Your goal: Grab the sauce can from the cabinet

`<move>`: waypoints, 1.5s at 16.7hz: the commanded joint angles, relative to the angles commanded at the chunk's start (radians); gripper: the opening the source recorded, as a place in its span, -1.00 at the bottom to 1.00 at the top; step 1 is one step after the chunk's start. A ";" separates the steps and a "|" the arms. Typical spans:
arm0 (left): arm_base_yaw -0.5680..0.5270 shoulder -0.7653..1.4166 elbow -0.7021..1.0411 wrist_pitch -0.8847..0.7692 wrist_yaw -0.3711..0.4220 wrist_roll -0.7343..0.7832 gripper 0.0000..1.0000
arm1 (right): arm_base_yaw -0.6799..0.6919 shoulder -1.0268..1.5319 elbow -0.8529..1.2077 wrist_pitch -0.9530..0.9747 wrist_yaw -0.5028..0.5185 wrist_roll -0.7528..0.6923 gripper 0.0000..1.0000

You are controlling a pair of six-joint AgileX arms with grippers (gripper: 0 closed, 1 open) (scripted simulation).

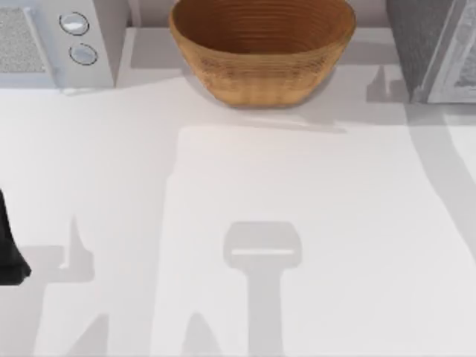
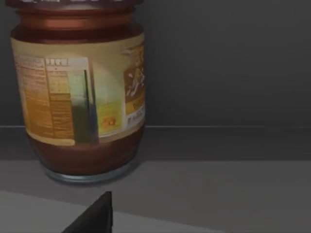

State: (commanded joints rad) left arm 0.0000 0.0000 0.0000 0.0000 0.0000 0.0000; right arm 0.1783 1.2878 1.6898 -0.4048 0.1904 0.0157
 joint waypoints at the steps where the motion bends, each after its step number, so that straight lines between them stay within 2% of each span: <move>1: 0.000 0.000 0.000 0.000 0.000 0.000 1.00 | 0.003 0.021 0.028 -0.007 0.003 0.000 1.00; 8: 0.000 0.000 0.000 0.000 0.000 0.000 1.00 | 0.004 0.039 0.052 -0.010 0.007 0.000 1.00; 18: 0.000 0.000 0.000 0.000 0.000 0.000 1.00 | 0.169 0.373 0.338 0.040 0.184 -0.002 1.00; 25: 0.000 0.000 0.000 0.000 0.000 0.000 1.00 | 0.172 0.400 0.363 0.040 0.190 -0.002 1.00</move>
State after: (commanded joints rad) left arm 0.0000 0.0000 0.0000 0.0000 0.0000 0.0000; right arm 0.3507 1.6879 2.0532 -0.3651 0.3800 0.0138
